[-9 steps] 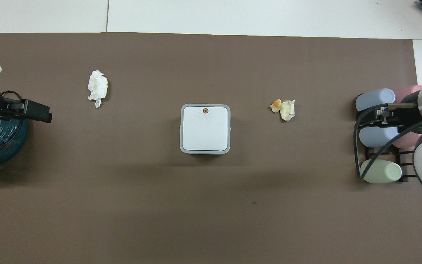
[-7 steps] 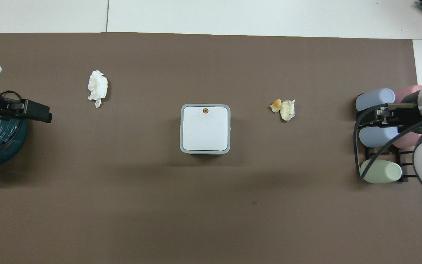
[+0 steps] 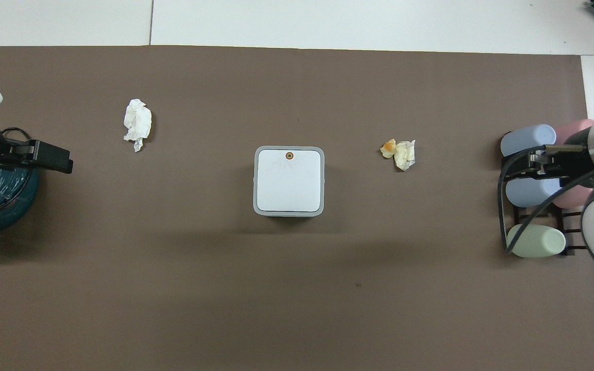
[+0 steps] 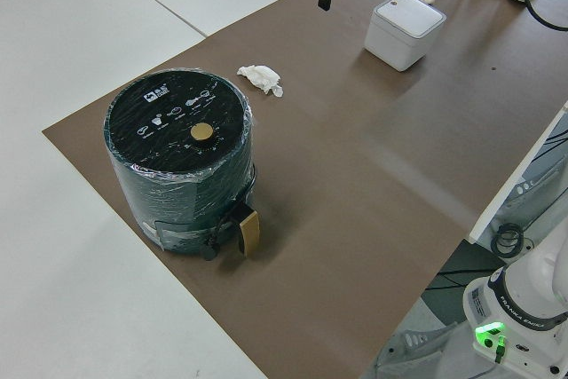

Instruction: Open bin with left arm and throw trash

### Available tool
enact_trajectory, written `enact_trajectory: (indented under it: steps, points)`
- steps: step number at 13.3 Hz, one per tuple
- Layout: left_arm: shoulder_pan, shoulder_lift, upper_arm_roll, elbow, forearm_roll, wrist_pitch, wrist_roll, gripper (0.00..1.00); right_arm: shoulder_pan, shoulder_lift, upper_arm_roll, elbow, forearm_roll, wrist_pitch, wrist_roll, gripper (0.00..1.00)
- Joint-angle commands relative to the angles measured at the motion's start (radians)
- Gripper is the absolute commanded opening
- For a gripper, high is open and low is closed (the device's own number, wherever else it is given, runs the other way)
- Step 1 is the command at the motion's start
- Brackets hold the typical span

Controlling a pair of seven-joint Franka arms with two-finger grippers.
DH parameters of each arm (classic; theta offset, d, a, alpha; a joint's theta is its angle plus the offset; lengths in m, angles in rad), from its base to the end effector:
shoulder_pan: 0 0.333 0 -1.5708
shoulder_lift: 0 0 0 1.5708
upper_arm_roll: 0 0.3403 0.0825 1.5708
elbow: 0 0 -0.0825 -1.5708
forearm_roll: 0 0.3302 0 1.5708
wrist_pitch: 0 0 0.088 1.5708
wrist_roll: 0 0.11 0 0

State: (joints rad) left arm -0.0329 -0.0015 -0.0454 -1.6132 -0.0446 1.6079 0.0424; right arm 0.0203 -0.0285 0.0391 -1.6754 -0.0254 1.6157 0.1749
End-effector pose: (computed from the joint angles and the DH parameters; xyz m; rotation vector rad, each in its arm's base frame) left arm 0.5010 -0.0441 0.6321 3.0917 -0.1841 -0.0071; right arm 0.4921 0.0269 0.6200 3.1063 -0.1772 -0.0434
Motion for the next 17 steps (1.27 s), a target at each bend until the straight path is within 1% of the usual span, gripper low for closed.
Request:
enact_trajectory:
  steps: [1,5,7,8,9,10,11,14,15,17]
  points:
    - [0.010,-0.022,-0.002,-0.030,0.000,0.009,0.007,1.00,-0.002,-0.010,-0.004,-0.010,0.007,-0.005,-0.022,1.00]
    - [0.005,-0.023,-0.004,-0.031,0.000,0.015,0.002,1.00,-0.003,-0.010,-0.004,-0.009,0.007,-0.005,-0.020,1.00]
    - [-0.007,-0.044,-0.005,-0.074,0.000,0.030,0.002,1.00,-0.002,-0.010,-0.004,-0.010,0.007,-0.005,-0.022,1.00]
    - [-0.024,-0.055,-0.008,-0.095,0.000,0.062,0.001,1.00,-0.002,-0.010,-0.004,-0.010,0.007,-0.005,-0.022,1.00]
    - [-0.044,-0.057,-0.008,-0.109,0.000,0.067,-0.006,0.54,-0.002,-0.010,-0.004,-0.010,0.007,-0.005,-0.020,1.00]
    - [-0.061,-0.067,-0.010,-0.125,0.000,0.067,-0.038,0.23,-0.003,-0.010,-0.004,-0.010,0.007,-0.005,-0.020,1.00]
    - [-0.073,-0.078,-0.011,-0.148,0.000,0.072,-0.083,0.00,-0.003,-0.010,-0.004,-0.010,0.007,-0.005,-0.020,1.00]
    - [-0.139,-0.103,-0.013,-0.215,-0.001,0.128,-0.215,0.00,-0.003,-0.010,-0.004,-0.010,0.007,-0.005,-0.022,1.00]
    - [-0.168,-0.104,-0.013,-0.237,-0.003,0.168,-0.278,0.00,-0.002,-0.010,-0.004,-0.010,0.009,-0.005,-0.022,1.00]
    - [-0.247,-0.089,-0.013,-0.278,-0.006,0.278,-0.468,0.00,-0.003,-0.010,-0.004,-0.010,0.007,-0.005,-0.022,1.00]
